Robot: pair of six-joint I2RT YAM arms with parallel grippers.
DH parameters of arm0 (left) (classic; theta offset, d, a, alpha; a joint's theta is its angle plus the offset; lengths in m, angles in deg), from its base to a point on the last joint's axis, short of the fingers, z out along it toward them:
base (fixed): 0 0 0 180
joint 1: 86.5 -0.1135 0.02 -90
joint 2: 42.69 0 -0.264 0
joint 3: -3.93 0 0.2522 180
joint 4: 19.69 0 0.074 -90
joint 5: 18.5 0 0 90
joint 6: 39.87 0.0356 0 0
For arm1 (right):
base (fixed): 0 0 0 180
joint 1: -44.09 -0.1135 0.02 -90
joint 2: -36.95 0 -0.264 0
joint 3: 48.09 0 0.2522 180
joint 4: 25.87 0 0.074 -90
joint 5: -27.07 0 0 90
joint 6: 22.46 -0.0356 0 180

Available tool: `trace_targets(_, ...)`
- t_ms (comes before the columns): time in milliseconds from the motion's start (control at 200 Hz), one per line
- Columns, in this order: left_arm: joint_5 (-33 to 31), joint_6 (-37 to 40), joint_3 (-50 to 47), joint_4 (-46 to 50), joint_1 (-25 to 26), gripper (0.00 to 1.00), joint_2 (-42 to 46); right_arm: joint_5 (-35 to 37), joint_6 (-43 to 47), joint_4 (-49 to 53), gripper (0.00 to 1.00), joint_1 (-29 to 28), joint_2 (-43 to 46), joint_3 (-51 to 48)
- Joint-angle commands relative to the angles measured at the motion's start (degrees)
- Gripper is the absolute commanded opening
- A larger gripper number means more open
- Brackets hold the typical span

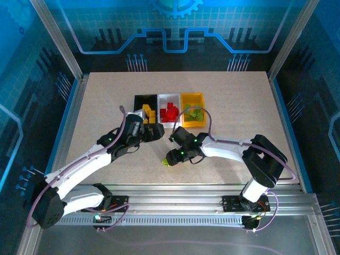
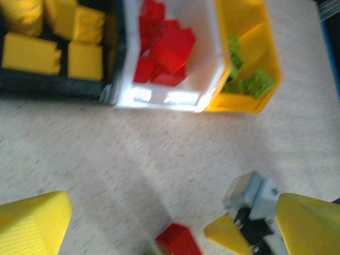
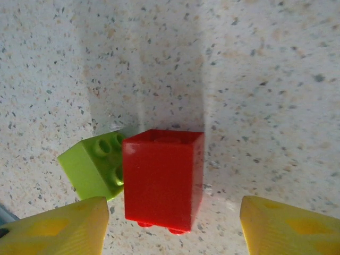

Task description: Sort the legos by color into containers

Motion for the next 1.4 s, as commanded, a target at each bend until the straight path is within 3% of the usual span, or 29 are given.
trace_targets(0, -3.03, -1.65, -2.55, 2.60, -0.15, 0.99, 4.52, 3.56, 0.20, 2.23, 0.66, -0.90, -1.72, 2.39)
trace_targets(240, -4.08, -2.19, -4.50, 5.22, -0.41, 0.99, 8.22, 11.33, -3.15, 7.86, 0.58, 1.68, -0.18, 1.17)
trace_targets(555, -3.45, -2.71, -5.53, 5.16, -0.47, 0.99, 7.25, 7.35, 1.24, 3.66, 0.65, 2.24, -2.95, 3.03)
trace_targets(830, -4.32, -2.57, -5.80, 6.27, -0.49, 0.99, 7.76, 6.95, 2.19, 3.81, 0.34, 2.94, -2.78, 4.80)
trace_targets(920, -4.42, -2.72, -6.22, 6.52, -0.60, 0.99, 7.85, 6.69, 3.16, 3.97, 0.29, 3.71, -0.24, 6.51)
trace_targets(1116, -3.90, -3.24, -7.66, 6.42, -0.59, 0.99, 7.62, 7.12, 5.01, 5.05, 0.30, 7.89, 0.54, 17.22)
trace_targets(1396, -1.13, -5.14, -10.09, 5.76, -0.48, 0.99, 8.09, 9.30, 5.05, 7.84, 0.34, 13.78, -17.63, 40.16)
